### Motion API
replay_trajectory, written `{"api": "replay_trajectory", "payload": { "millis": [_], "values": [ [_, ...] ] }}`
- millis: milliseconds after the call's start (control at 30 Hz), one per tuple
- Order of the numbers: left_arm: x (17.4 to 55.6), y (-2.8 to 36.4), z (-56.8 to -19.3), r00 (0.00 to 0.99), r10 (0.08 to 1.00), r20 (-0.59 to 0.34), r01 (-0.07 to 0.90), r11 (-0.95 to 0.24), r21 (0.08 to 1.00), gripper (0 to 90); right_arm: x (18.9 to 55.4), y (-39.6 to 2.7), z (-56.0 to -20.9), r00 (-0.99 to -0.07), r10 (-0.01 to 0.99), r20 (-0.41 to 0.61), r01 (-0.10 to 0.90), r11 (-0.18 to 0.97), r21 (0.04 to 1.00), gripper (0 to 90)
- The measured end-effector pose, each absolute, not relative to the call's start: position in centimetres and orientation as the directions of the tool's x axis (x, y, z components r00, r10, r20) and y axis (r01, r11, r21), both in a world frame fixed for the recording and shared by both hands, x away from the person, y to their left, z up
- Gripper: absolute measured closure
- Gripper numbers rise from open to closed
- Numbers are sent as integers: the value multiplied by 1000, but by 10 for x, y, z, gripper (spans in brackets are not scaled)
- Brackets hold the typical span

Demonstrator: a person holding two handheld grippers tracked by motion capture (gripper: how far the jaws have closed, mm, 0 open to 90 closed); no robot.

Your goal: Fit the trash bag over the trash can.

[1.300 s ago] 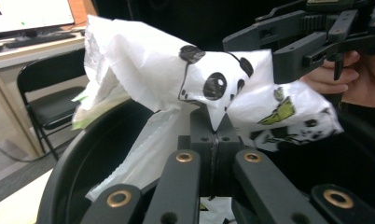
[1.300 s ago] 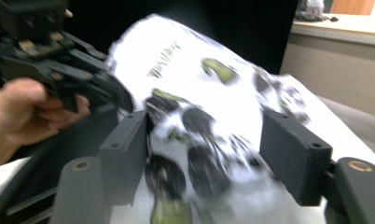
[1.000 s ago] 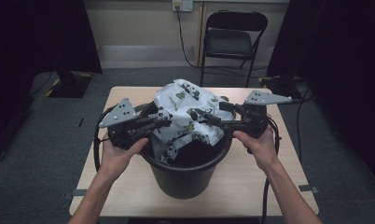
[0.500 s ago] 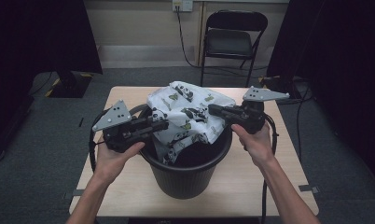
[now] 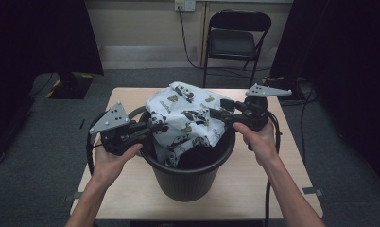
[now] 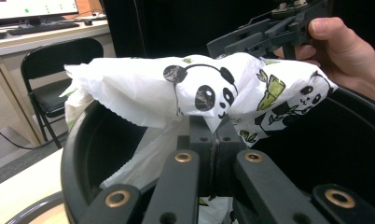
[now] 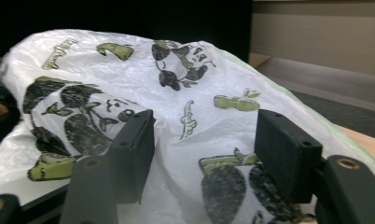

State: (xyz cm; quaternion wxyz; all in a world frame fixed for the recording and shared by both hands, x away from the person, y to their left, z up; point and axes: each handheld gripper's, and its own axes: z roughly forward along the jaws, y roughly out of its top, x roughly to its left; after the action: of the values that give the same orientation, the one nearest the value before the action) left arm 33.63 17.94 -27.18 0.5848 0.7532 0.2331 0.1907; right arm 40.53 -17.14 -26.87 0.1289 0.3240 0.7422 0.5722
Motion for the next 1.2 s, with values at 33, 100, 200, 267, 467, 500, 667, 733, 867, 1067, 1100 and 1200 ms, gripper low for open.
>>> {"api": "replay_trajectory", "payload": {
  "millis": [33,100,200,267,467,500,667,733,867,1067,1100,1200],
  "values": [
    [337,180,-272,820,572,15,129,-211,969,897,405,-171,-268,-748,641,171,332,139,933,366],
    [337,181,-273,818,574,15,131,-213,968,898,407,-171,-269,-742,648,169,336,142,931,340],
    [337,181,-275,822,570,6,136,-206,969,897,411,-172,-272,-728,658,193,368,137,920,302],
    [338,181,-275,820,572,11,135,-212,968,898,411,-172,-272,-730,656,190,361,134,923,308],
    [338,183,-277,818,575,3,136,-199,971,897,412,-169,-270,-708,680,188,372,133,919,503],
    [338,183,-277,817,577,-2,138,-193,971,896,412,-170,-269,-696,693,187,371,124,920,570],
    [338,183,-276,818,575,-9,142,-186,972,874,413,-171,-268,-665,735,133,336,136,932,818],
    [339,183,-276,819,573,-8,139,-185,973,873,415,-172,-269,-669,727,153,344,121,931,897],
    [337,184,-275,812,584,-11,142,-180,973,793,415,-171,-270,-672,723,161,345,113,932,900],
    [327,193,-265,806,592,-6,111,-141,984,614,407,-174,-263,-694,705,149,294,88,952,900],
    [325,195,-263,805,594,-4,102,-133,986,606,406,-175,-261,-693,706,149,291,85,953,900],
    [318,197,-255,813,582,-4,81,-106,991,589,402,-179,-258,-689,710,143,272,71,960,900]
  ]
}}
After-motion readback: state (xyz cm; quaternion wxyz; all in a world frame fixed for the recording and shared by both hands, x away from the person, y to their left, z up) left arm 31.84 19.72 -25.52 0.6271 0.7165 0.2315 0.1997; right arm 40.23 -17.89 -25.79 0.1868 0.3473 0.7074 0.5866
